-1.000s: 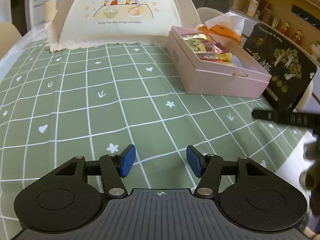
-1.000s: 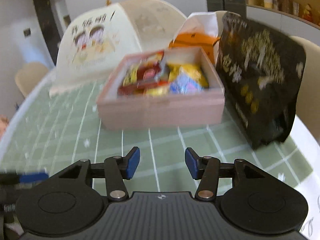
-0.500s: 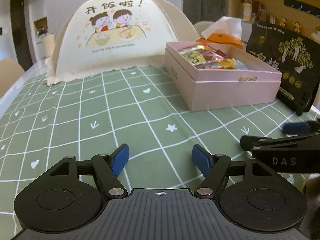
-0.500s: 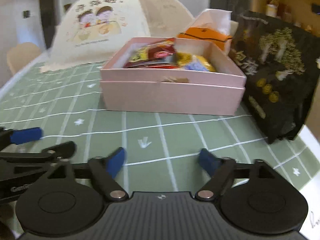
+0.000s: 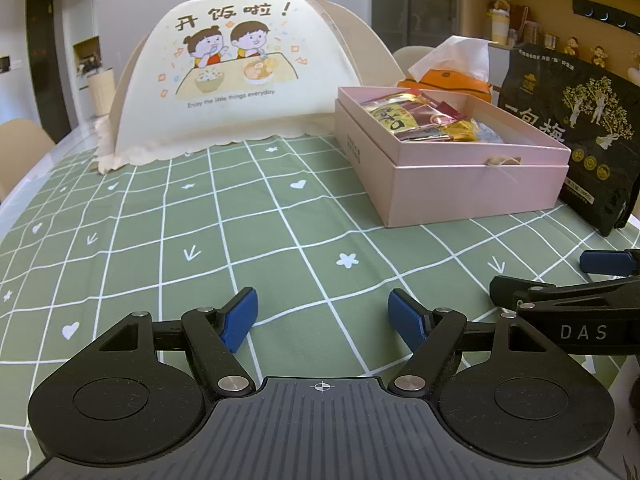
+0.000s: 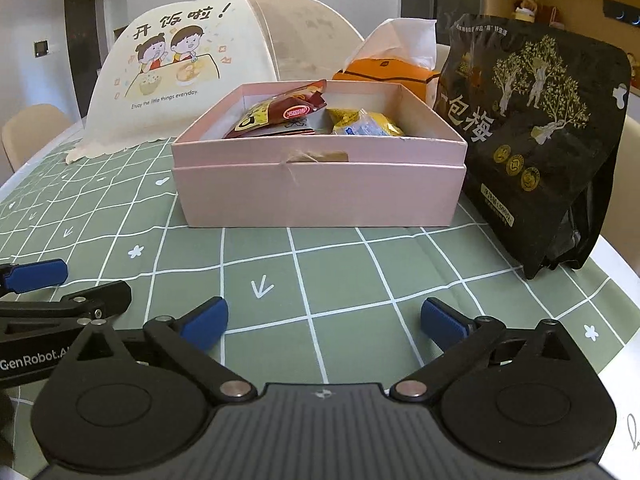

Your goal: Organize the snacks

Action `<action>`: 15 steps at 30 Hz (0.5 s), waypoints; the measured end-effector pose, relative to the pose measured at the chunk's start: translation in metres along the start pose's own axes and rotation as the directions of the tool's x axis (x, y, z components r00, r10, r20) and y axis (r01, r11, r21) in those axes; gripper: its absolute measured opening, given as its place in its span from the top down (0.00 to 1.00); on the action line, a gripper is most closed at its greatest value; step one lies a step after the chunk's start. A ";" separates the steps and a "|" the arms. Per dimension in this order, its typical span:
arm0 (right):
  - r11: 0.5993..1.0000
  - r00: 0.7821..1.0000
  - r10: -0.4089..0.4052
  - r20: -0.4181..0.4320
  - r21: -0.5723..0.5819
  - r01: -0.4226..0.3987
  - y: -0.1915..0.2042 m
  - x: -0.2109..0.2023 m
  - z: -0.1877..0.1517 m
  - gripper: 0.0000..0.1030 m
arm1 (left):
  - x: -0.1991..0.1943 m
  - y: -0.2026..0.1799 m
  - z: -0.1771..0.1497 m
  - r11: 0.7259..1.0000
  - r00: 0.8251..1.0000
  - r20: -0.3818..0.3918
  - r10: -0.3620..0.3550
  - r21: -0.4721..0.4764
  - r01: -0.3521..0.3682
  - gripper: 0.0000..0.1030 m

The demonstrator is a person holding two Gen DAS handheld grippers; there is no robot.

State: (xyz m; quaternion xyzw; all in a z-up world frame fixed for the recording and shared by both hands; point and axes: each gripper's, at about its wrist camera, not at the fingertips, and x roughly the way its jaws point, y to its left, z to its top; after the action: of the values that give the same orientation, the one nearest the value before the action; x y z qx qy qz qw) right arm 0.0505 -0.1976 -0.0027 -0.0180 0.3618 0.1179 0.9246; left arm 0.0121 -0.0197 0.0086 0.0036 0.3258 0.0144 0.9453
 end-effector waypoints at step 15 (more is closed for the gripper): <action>1.000 1.000 0.000 0.000 0.000 0.000 0.000 0.000 0.000 0.00 | 0.000 0.000 0.000 1.000 1.000 0.000 -0.005 -0.002 0.005 0.24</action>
State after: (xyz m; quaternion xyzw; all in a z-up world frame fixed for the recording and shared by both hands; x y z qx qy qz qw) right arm 0.0507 -0.1978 -0.0031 -0.0179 0.3617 0.1181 0.9246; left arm 0.0120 -0.0193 0.0089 0.0017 0.3258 0.0126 0.9454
